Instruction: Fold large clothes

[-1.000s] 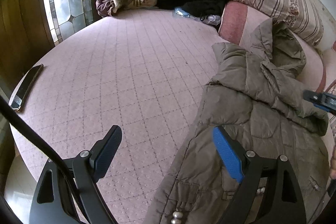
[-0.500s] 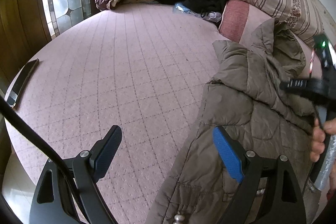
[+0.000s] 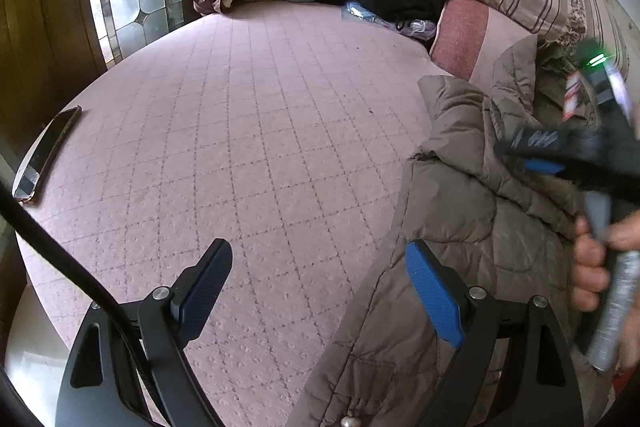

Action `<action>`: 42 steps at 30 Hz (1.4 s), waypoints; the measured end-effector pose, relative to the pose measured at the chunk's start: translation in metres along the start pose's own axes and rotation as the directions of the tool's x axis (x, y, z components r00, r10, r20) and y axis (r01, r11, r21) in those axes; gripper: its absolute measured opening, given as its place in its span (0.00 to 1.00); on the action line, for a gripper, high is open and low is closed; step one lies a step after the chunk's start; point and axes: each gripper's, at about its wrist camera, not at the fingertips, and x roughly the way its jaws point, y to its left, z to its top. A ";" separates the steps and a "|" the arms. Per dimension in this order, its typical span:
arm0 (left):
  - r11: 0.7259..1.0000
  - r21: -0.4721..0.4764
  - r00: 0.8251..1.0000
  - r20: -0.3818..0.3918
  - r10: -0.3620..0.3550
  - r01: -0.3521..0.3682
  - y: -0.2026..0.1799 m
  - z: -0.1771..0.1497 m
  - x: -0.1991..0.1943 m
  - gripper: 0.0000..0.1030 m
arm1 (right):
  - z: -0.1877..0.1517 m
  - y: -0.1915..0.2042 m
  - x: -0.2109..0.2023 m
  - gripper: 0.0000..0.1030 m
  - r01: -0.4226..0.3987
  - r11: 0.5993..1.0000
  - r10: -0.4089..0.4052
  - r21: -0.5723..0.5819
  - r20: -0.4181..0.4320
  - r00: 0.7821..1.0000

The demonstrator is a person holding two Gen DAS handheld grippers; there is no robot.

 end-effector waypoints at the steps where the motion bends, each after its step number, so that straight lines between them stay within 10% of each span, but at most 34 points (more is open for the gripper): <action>1: 1.000 0.003 1.000 0.003 0.004 -0.004 -0.001 -0.001 0.000 0.86 | -0.001 -0.002 -0.013 0.55 -0.043 0.999 0.042 0.012 0.030 0.999; 5: 0.999 0.021 1.000 0.016 0.024 -0.024 -0.003 -0.005 -0.002 0.86 | -0.010 -0.020 -0.053 0.59 -0.081 0.996 0.075 0.049 0.113 0.991; 11: 0.999 0.017 0.999 0.008 0.035 -0.035 0.000 -0.009 0.000 0.86 | -0.027 -0.081 -0.046 0.44 0.117 0.973 -0.137 0.200 0.092 0.986; 21: 0.999 0.032 1.000 -0.025 0.015 -0.015 -0.009 -0.007 0.006 0.86 | -0.021 -0.094 0.019 0.42 0.126 0.965 -0.124 0.228 -0.026 0.992; 26: 0.998 0.064 0.999 -0.034 0.003 -0.001 -0.017 -0.010 0.008 0.86 | -0.026 -0.105 -0.020 0.51 0.047 0.963 -0.051 0.266 0.009 0.999; 28: 0.996 0.084 0.999 -0.054 0.006 -0.002 -0.021 -0.015 0.012 0.86 | -0.039 -0.110 -0.043 0.65 0.071 0.967 -0.080 0.246 0.028 0.996; 38: 0.979 0.190 0.997 0.007 0.073 -0.073 -0.041 -0.041 0.010 0.86 | -0.193 -0.187 -0.100 0.66 0.222 0.951 -0.206 0.216 -0.091 0.974; 42: 0.967 0.247 0.997 -0.025 0.072 -0.064 -0.043 -0.053 0.007 0.82 | -0.249 -0.234 -0.131 0.66 0.129 0.920 -0.122 0.370 -0.043 0.992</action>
